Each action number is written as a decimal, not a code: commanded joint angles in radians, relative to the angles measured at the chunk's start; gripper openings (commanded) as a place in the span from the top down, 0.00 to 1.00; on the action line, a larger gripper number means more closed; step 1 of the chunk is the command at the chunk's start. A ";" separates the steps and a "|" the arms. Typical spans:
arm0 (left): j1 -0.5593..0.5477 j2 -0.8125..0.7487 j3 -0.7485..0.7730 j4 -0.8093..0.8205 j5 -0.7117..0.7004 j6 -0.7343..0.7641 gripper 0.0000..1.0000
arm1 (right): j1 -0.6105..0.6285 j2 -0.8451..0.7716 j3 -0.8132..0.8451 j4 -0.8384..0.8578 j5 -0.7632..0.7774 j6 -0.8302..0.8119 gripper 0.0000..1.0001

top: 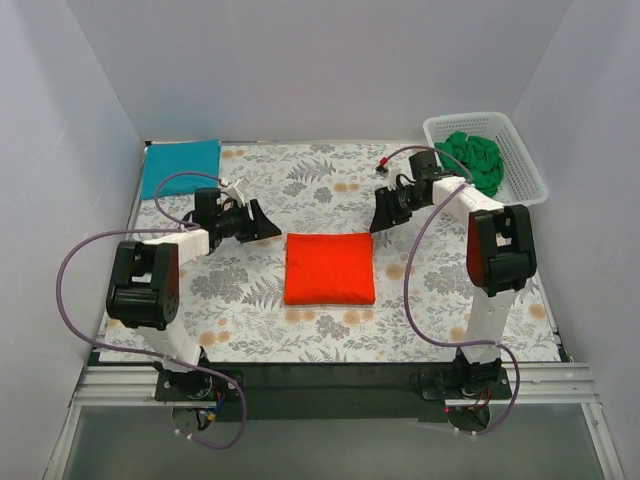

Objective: Fold and stack the t-shirts
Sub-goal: Fold the tshirt

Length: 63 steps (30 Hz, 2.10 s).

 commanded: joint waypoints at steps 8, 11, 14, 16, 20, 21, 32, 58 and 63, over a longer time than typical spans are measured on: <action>-0.019 -0.146 -0.177 -0.023 0.098 -0.057 0.60 | -0.005 -0.122 -0.215 -0.050 -0.140 0.045 0.58; -0.033 -0.130 -0.176 -0.011 0.109 -0.079 0.66 | -0.005 -0.100 -0.238 -0.048 -0.164 0.045 0.61; -0.051 -0.119 -0.173 0.003 0.107 -0.082 0.68 | -0.002 -0.082 -0.234 -0.048 -0.177 0.046 0.62; -0.065 -0.098 -0.162 0.006 0.097 -0.085 0.69 | -0.004 -0.062 -0.229 -0.048 -0.184 0.051 0.63; -0.082 -0.052 -0.144 0.000 0.074 -0.097 0.69 | 0.000 -0.039 -0.228 -0.047 -0.189 0.052 0.66; -0.084 -0.046 -0.142 0.000 0.070 -0.094 0.69 | 0.000 -0.033 -0.228 -0.048 -0.192 0.052 0.66; -0.110 -0.020 -0.128 0.000 0.060 -0.093 0.73 | 0.000 -0.008 -0.221 -0.045 -0.193 0.049 0.72; -0.090 -0.003 -0.087 -0.171 -0.111 0.052 1.00 | -0.004 0.004 -0.205 -0.031 -0.121 0.045 0.99; -0.084 -0.091 -0.059 -0.160 -0.028 0.041 0.73 | -0.004 0.015 -0.119 -0.086 -0.164 0.010 0.75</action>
